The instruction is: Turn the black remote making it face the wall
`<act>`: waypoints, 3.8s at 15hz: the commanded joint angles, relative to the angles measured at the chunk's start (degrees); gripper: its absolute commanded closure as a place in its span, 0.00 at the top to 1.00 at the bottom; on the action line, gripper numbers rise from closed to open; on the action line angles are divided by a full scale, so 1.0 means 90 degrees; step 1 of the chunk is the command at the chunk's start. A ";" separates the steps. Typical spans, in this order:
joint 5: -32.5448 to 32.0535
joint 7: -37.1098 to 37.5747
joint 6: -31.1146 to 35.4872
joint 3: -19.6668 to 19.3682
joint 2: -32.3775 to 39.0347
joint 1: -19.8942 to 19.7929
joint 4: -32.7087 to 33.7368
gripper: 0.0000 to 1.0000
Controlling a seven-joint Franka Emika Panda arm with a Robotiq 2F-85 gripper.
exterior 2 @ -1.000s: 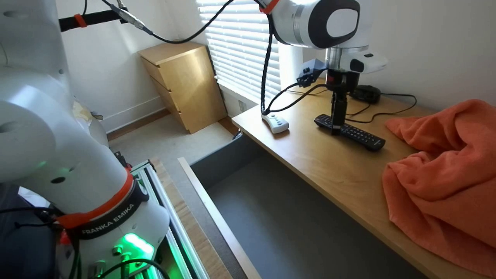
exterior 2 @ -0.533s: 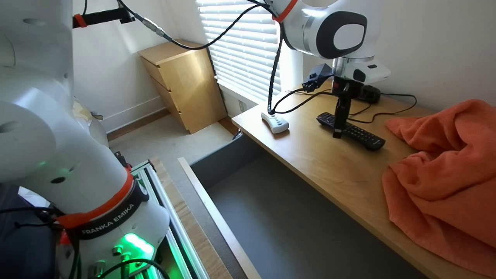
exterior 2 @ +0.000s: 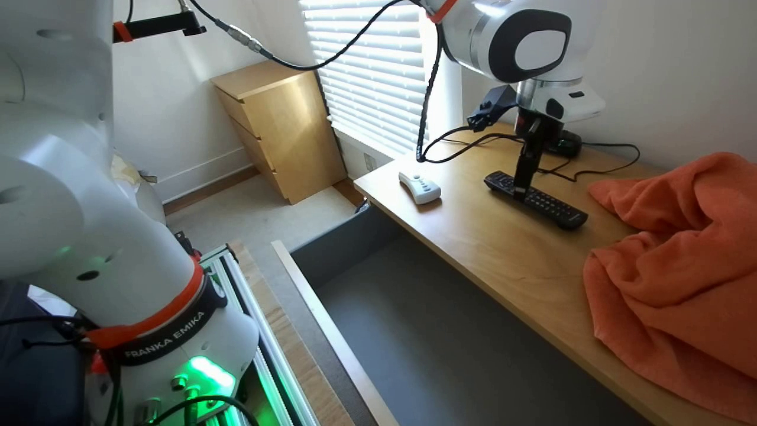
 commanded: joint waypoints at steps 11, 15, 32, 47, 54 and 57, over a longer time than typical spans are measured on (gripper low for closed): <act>0.0432 0.1928 0.0410 -0.0035 0.0672 0.0048 0.0498 0.75; 0.0570 0.2955 0.0564 -0.0118 0.0652 0.0118 0.0512 0.44; 0.0055 0.8665 0.0901 -0.0826 0.0443 0.0886 0.0012 0.31; 0.0103 1.1185 0.0376 -0.0524 0.0374 0.0781 0.0057 0.31; 0.0108 1.1993 0.0282 -0.0394 0.0380 0.0707 0.0123 0.31; 0.0087 1.2212 0.0354 -0.0377 0.0388 0.0694 0.0128 0.31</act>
